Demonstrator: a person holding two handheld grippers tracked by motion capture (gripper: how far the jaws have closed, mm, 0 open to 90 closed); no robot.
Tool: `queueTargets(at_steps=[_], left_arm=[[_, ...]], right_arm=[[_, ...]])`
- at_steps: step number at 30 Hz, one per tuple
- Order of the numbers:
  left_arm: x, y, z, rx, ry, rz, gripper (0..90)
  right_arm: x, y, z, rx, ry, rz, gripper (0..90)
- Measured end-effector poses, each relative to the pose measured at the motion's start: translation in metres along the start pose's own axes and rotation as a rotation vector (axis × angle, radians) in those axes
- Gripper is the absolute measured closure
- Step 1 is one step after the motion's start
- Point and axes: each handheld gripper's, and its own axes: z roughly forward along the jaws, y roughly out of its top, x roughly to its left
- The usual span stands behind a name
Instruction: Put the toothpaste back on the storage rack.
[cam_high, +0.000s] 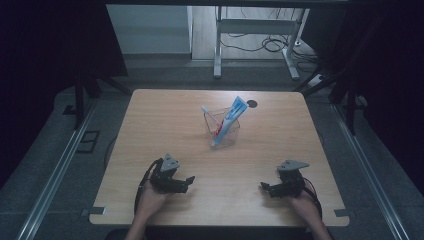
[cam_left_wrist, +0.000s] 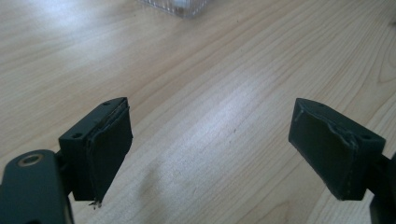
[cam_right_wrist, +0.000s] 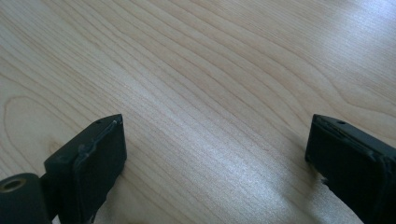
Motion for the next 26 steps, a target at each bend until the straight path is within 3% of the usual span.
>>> queueTargets(at_steps=[16,26], left_arm=[[-0.008,-0.014,0.021,0.097,0.005,0.021,13.2],[-0.008,-0.014,0.021,0.1,0.004,0.02,13.7]], right_arm=[[0.0,0.0,0.0,0.0,0.0,0.0,5.0],[0.0,0.0,0.0,0.0,0.0,0.001,5.0]])
